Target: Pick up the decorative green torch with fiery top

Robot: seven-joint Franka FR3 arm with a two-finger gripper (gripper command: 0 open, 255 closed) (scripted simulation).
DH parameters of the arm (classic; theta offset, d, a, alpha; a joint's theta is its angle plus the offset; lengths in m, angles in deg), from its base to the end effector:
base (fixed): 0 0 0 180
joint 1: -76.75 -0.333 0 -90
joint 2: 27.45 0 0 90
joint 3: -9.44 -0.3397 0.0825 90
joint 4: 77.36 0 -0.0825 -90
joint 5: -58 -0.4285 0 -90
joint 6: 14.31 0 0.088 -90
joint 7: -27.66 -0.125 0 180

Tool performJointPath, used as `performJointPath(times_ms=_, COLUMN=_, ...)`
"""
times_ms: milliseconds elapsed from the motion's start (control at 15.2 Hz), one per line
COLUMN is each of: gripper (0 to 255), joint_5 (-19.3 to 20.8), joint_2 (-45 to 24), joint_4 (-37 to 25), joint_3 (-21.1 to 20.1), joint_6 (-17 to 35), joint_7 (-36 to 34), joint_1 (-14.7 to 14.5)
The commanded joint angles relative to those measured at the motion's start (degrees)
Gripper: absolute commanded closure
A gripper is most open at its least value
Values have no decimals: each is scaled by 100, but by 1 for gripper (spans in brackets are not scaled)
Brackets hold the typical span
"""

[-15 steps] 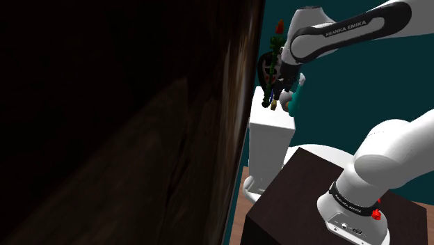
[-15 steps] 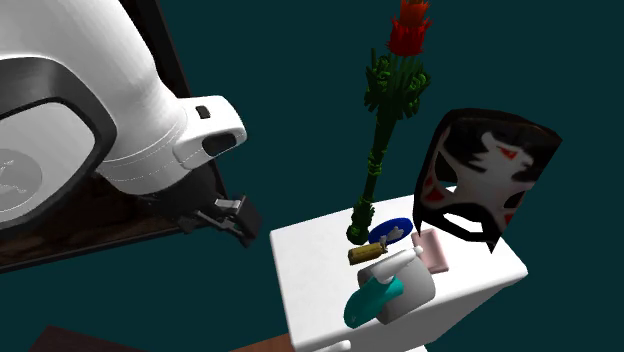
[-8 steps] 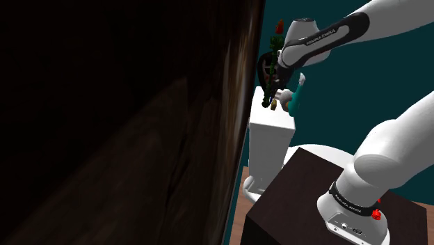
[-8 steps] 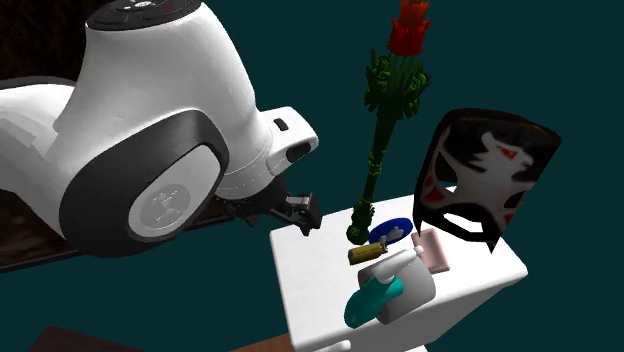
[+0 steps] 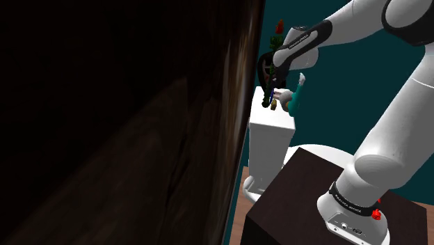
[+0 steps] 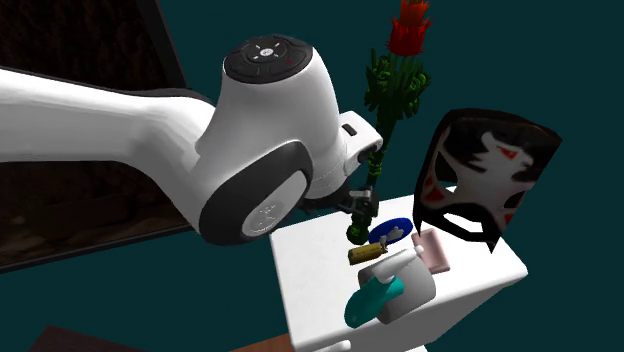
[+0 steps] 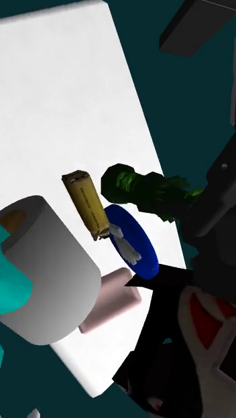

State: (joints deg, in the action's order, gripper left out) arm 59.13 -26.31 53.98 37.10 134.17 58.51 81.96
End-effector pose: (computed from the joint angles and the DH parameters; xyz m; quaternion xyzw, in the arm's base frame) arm 0.4863 -0.3144 0.3683 0.9874 -0.0106 0.1330 0.0848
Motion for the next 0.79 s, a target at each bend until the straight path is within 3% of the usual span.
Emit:
performJointPath(times_ms=0, gripper=0, joint_5=-465, joint_2=-421, joint_4=-298, joint_3=61, joint_6=228, joint_7=449, joint_1=33)
performJointPath(times_ms=198, gripper=0, joint_5=-1234, joint_2=-1060, joint_4=-838, joint_3=-14, joint_6=446, joint_7=1153, joint_1=244)
performJointPath(times_ms=726, gripper=0, joint_5=-1770, joint_2=-1504, joint_4=-745, joint_3=-266, joint_6=945, joint_7=1565, joint_1=448)
